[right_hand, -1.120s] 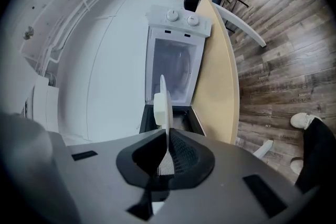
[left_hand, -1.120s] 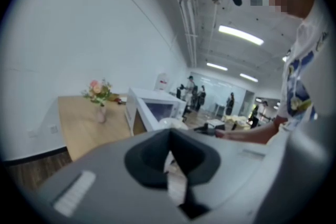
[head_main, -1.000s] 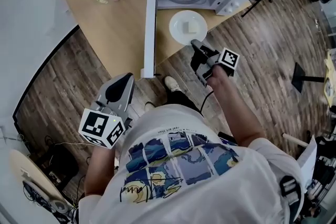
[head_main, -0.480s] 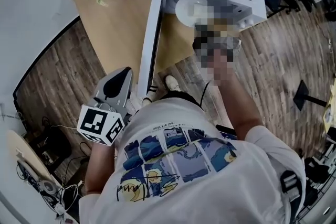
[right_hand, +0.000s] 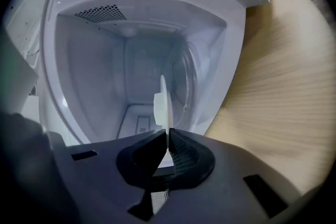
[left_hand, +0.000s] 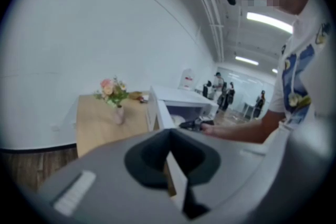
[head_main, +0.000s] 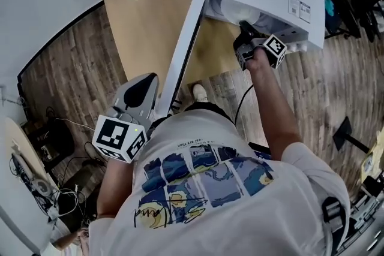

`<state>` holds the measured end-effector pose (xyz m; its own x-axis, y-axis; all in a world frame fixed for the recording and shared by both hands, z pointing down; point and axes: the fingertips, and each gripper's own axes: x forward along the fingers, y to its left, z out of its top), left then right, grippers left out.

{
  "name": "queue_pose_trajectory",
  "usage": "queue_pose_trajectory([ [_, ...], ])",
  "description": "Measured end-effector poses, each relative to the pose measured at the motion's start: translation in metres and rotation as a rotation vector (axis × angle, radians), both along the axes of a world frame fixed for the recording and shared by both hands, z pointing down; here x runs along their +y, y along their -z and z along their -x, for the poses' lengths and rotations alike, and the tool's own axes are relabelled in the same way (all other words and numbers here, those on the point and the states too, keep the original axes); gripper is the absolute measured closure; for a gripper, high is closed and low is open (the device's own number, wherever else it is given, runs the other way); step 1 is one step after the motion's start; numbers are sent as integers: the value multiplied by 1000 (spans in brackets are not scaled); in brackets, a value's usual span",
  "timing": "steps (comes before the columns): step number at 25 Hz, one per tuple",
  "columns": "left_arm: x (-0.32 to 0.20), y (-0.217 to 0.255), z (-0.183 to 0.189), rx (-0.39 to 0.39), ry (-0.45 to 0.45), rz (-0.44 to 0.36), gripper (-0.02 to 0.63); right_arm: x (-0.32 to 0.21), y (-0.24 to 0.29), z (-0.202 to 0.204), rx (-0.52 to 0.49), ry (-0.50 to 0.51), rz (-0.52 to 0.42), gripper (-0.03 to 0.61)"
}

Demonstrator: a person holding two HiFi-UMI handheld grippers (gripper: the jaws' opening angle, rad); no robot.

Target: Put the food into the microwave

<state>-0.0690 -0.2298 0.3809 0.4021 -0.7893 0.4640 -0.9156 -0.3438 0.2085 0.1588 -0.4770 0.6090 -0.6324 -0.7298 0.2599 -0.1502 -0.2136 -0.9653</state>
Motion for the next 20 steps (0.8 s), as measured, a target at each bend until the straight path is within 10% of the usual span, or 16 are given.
queue_pose_trajectory([
  [10, -7, -6, 3, -6, 32, 10, 606, -29, -14, -4, 83, -16, -7, 561],
  [20, -6, -8, 9, -9, 28, 15, 605, -38, 3, 2, 408, 112, -171, 441],
])
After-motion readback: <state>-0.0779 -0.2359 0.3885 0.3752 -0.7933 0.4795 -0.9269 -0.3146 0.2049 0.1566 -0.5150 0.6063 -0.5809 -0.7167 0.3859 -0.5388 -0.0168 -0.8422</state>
